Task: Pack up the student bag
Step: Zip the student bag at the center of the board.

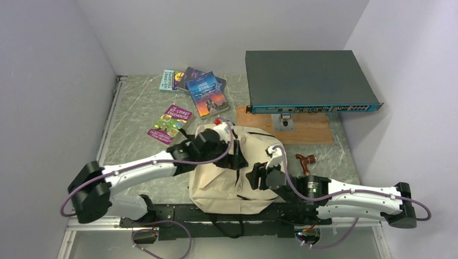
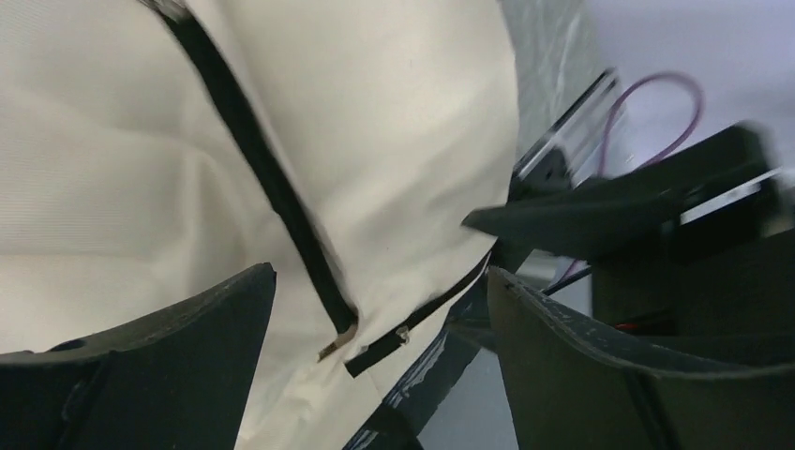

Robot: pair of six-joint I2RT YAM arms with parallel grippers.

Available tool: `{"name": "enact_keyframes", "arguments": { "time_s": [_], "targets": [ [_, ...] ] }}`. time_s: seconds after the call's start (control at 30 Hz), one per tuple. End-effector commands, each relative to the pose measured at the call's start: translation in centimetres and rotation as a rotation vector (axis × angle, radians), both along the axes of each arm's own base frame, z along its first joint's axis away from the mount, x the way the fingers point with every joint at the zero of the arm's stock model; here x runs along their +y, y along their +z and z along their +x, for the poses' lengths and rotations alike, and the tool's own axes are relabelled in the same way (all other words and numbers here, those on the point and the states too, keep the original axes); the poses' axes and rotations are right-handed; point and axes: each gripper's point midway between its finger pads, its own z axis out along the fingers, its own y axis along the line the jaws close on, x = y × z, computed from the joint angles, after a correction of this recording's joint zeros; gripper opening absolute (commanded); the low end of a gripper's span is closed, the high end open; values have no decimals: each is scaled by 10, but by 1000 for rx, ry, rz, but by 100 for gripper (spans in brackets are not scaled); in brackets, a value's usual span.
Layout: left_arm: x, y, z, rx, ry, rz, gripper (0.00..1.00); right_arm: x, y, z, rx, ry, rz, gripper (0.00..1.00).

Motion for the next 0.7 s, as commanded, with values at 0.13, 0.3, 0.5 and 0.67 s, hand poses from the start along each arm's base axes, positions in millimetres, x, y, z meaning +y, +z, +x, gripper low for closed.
{"name": "enact_keyframes", "arguments": {
  "time_s": [0.13,0.3,0.5,0.67],
  "targets": [
    [-16,-65,10,-34,54,328,86,-40,20,-3,78,-133,9,59],
    [-6,-83,18,-34,64,404,39,-43,17,-4,86,-127,-20,62],
    [30,-30,31,-61,114,133,0,8,18,-27,52,194,-14,58],
    [37,8,16,-22,66,-125,0,57,22,-60,-28,583,-32,58]
  ]
}}
